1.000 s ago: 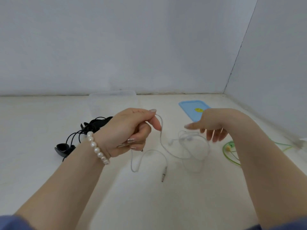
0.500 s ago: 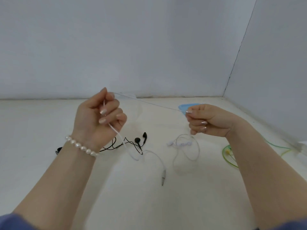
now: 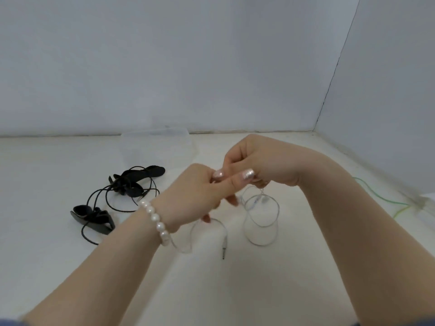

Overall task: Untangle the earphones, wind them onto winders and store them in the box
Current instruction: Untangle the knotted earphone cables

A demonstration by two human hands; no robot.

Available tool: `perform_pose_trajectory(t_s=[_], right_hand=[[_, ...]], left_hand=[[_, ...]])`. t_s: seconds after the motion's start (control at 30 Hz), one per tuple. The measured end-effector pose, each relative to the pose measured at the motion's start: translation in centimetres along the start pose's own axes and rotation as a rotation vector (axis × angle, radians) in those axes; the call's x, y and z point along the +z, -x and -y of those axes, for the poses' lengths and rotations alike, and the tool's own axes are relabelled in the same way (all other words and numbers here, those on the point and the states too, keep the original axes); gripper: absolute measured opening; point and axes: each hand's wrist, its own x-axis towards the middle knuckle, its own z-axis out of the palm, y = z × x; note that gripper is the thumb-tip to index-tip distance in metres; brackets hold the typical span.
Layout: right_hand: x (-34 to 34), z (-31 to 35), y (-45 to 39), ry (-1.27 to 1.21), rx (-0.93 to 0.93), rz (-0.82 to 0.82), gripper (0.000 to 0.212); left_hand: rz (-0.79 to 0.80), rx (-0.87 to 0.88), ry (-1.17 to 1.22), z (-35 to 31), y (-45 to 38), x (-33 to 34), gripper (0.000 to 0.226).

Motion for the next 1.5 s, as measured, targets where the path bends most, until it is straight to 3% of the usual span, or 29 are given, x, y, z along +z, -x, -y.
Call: perform_pose_trajectory(t_s=[0.07,0.17,0.3,0.37,0.47,0.57,0.67,0.73,0.8,0.9,1.0,1.07,1.13,1.17,1.2,1.23,1.37,1.43,1.47,1.5], right_hand=[[-0.8,-0.5,0.2,-0.101,0.010,0.021,0.021],[-2.0,-2.5,0.4,-0.331,-0.003,-0.027,0.014],[-3.0,-5.5,0.2,-0.461,0.021,-0.117,0.011],[-3.2,-6.7,0.4,-0.462,0.084,-0.184,0.014],[-3.7,-7.8,0.7,-0.602,0.078,-0.259,0.016],[-4.1,-7.6,0.6,-0.665,0.037,-0.249,0.023],[-3.7,-6.6,0.5,-0.599,0.048,-0.173,0.024],[-3.3,-5.8,0.3,-0.518,0.059,-0.113,0.025],[-2.6,-4.6,0.1,-0.460,0.054,-0.045,0.026],[-1.3,-3.0,-0.3,-0.397,0.035,0.044,0.032],[-1.3,-2.3,-0.5,-0.500,-0.020,-0.036,0.032],[-2.6,-3.1,-0.8,-0.774,-0.033,-0.203,0.034],[-4.0,-4.7,-0.7,-1.112,0.000,-0.358,0.036],[-4.4,-5.6,-0.7,-1.248,0.020,-0.424,0.035],[-4.7,-6.6,-0.7,-1.347,0.034,-0.488,0.035],[-4.7,-7.5,-0.8,-1.416,0.045,-0.543,0.035],[-4.7,-8.9,-1.1,-1.426,0.075,-0.646,0.034],[-4.3,-7.9,-1.2,-1.004,0.191,-0.638,0.031],[-3.9,-7.2,-1.2,-0.639,0.284,-0.608,0.027],[-3.3,-6.4,-1.3,-0.266,0.356,-0.574,0.019]], left_hand=[[-0.083,-0.022,0.220,0.2,-0.3,-1.1,0.058],[-0.148,0.004,0.874,0.9,-1.0,-4.3,0.054],[-0.210,0.213,1.475,3.0,-0.8,-8.0,0.053],[-0.240,0.321,1.636,3.8,-0.4,-9.8,0.051],[-0.305,0.241,1.508,3.9,0.1,-10.5,0.044],[-0.318,0.023,0.904,3.4,-0.5,-8.8,0.044],[-0.321,-0.071,0.193,2.8,-0.9,-6.5,0.012],[-0.404,-0.054,-0.064,2.7,-1.0,-5.4,0.048],[-0.433,0.070,-0.023,2.2,-1.1,-3.9,0.065],[-0.208,0.160,0.078,1.6,-1.7,-1.2,0.078],[0.025,0.120,0.119,1.8,-1.6,-0.1,0.042],[0.112,0.061,0.250,1.9,-1.2,-1.2,0.028],[0.299,0.049,0.566,2.9,-1.4,-3.8,0.025],[0.488,0.066,0.822,3.2,-1.4,-5.3,0.028],[0.663,0.067,1.091,3.6,-1.6,-6.5,0.038],[0.731,0.066,1.252,3.9,-1.7,-7.5,0.046],[0.551,0.131,1.183,4.5,-1.8,-8.9,0.052],[0.285,0.026,0.948,4.2,-1.6,-8.0,0.043],[0.098,-0.002,0.714,3.9,-1.5,-7.2,0.040],[0.011,-0.021,0.521,3.5,-1.3,-6.4,0.038]])
